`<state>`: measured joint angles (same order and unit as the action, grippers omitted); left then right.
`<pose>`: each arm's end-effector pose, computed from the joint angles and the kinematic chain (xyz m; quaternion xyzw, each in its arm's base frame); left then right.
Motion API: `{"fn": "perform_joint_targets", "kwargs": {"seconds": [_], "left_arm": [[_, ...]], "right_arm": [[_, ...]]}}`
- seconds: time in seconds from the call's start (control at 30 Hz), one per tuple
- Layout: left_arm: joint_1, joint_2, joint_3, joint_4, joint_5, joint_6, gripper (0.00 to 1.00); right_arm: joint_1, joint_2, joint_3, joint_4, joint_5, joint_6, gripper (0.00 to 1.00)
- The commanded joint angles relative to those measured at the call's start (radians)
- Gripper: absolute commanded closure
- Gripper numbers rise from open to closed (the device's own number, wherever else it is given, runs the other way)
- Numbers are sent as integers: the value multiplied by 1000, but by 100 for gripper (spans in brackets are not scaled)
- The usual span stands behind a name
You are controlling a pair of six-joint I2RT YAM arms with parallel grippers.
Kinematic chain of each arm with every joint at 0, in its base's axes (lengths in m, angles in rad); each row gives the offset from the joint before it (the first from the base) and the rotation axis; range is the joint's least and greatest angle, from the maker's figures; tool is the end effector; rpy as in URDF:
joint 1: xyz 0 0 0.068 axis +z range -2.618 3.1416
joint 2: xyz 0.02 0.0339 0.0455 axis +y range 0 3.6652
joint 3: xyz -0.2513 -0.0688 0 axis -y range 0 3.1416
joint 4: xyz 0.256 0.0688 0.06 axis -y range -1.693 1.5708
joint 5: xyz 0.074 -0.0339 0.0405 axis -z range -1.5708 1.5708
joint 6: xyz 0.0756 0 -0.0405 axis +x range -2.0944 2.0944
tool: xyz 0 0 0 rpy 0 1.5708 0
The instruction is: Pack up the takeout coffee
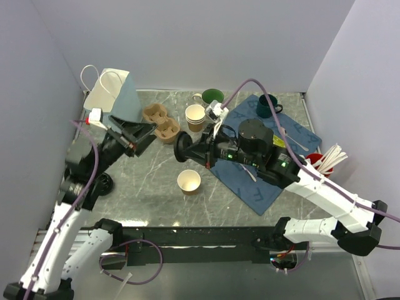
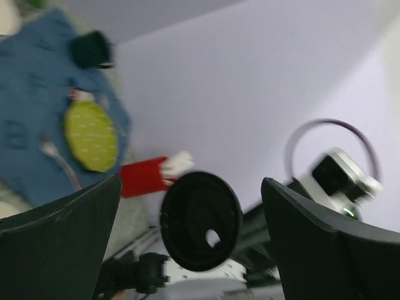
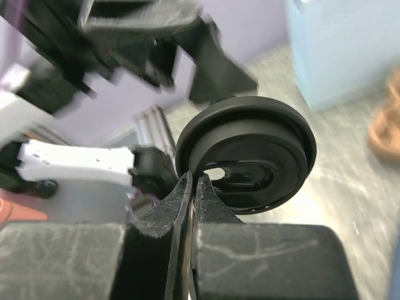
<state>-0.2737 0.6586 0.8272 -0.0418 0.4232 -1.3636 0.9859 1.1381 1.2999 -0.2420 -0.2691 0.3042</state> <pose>0.1893 -0.0854 0.3875 -0.2002 0.6343 -0.6306 0.3999 0.1511 0.2646 0.4303 -0.3292 0.6559 0.4828 0.4778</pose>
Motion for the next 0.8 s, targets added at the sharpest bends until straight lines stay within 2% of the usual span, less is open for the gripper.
{"fn": "perform_joint_targets", "kwargs": {"seconds": [0.0, 0.07, 0.1, 0.2, 0.33, 0.37, 0.43, 0.6, 0.77], "left_arm": [[-1, 160, 185, -525, -229, 273, 3], [1, 214, 210, -649, -303, 325, 3], [-1, 222, 213, -680, -383, 324, 3], [1, 219, 181, -751, -471, 298, 3], [2, 179, 115, -823, -555, 239, 3], [8, 182, 98, -901, -570, 221, 3], [27, 199, 83, -946, -580, 182, 3], [36, 177, 39, -940, -558, 181, 3], [47, 138, 58, -937, -593, 211, 3]], "right_arm": [[8, 38, 136, -425, 174, -2, 100], [5, 93, 151, -500, 195, 9, 100], [5, 115, 177, -582, 202, 1, 100], [5, 212, 229, -705, 257, -33, 100], [5, 343, 269, -741, 243, -36, 100], [5, 371, 295, -744, 232, -31, 100], [4, 457, 326, -769, 232, -8, 100], [5, 616, 449, -815, 235, 29, 100], [10, 692, 519, -847, 225, 68, 100]]}}
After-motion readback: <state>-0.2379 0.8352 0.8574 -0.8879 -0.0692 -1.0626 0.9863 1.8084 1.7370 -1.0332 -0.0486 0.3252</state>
